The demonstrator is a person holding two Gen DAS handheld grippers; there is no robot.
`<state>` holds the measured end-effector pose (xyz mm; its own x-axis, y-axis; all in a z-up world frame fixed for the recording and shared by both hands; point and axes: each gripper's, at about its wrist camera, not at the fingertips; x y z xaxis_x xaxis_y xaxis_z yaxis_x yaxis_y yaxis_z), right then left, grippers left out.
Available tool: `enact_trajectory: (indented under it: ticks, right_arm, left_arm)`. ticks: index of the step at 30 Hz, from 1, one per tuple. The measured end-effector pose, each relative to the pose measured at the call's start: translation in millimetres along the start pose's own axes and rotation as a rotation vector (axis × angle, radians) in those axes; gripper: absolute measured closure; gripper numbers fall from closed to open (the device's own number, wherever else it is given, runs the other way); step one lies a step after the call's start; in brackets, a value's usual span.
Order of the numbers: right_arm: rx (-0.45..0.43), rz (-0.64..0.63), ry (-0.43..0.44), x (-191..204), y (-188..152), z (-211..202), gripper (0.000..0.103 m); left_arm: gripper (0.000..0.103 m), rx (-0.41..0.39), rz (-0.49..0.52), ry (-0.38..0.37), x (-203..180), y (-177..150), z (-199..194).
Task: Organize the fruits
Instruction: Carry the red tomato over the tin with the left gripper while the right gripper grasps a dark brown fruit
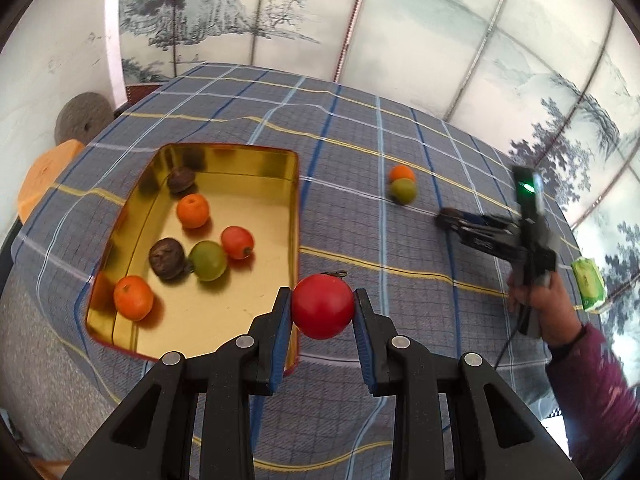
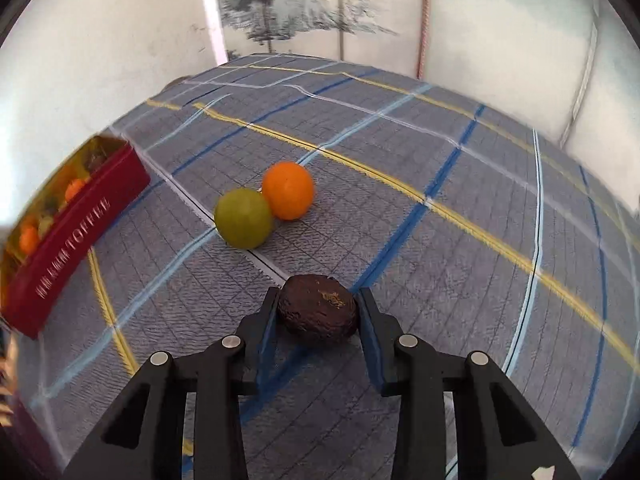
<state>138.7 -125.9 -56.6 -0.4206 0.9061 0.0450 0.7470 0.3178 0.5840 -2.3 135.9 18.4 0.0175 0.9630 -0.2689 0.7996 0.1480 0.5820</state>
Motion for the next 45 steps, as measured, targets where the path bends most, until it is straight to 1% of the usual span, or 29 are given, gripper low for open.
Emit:
enact_trajectory:
  ticks: [3, 5, 8, 11, 18, 28, 35, 45]
  right_arm:
    - [-0.049, 0.063, 0.034, 1.4, -20.7, -25.4, 0.069]
    - [-0.067, 0.083, 0.023, 5.6, -37.8, -40.7, 0.069]
    - [-0.074, 0.121, 0.006, 5.5, -55.3, -50.9, 0.069]
    - [-0.055, 0.148, -0.023, 2.1, -67.6, -51.2, 0.069]
    - [-0.051, 0.165, -0.042, -0.7, -67.5, -49.5, 0.069]
    - [-0.049, 0.161, -0.050, -0.3, -68.1, -49.3, 0.068]
    - [-0.049, 0.160, -0.050, -0.3, -68.0, -49.3, 0.068]
    - [-0.048, 0.159, -0.051, -0.2, -68.0, -49.5, 0.068]
  left_arm:
    - [0.072, -0.008, -0.011, 0.017, 11.1, -5.2, -3.3]
    - [0.072, -0.012, -0.017, 0.029, 18.3, -8.7, -4.3]
    - [0.072, -0.015, -0.028, 0.051, 31.9, -15.8, -4.3]
    - [0.072, -0.013, -0.048, 0.059, 42.7, -19.8, -2.0]
    - [0.072, -0.010, -0.064, 0.079, 60.6, -25.8, 2.6]
    - [0.072, 0.006, -0.062, 0.073, 70.0, -25.5, 16.7]
    - [0.072, -0.005, -0.051, 0.099, 73.5, -24.1, 23.0]
    - [0.072, -0.011, -0.005, 0.165, 72.6, -25.4, 33.0]
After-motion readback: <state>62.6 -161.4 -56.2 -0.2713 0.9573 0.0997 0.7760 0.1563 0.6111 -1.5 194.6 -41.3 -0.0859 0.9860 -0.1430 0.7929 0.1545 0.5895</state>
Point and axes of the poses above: each gripper's, at about its wrist camera, not at the fingertips, and z roughly the way its jaws point, x to its left, y to its top, and after that the axes turned 4 degrees about -y, right-handed
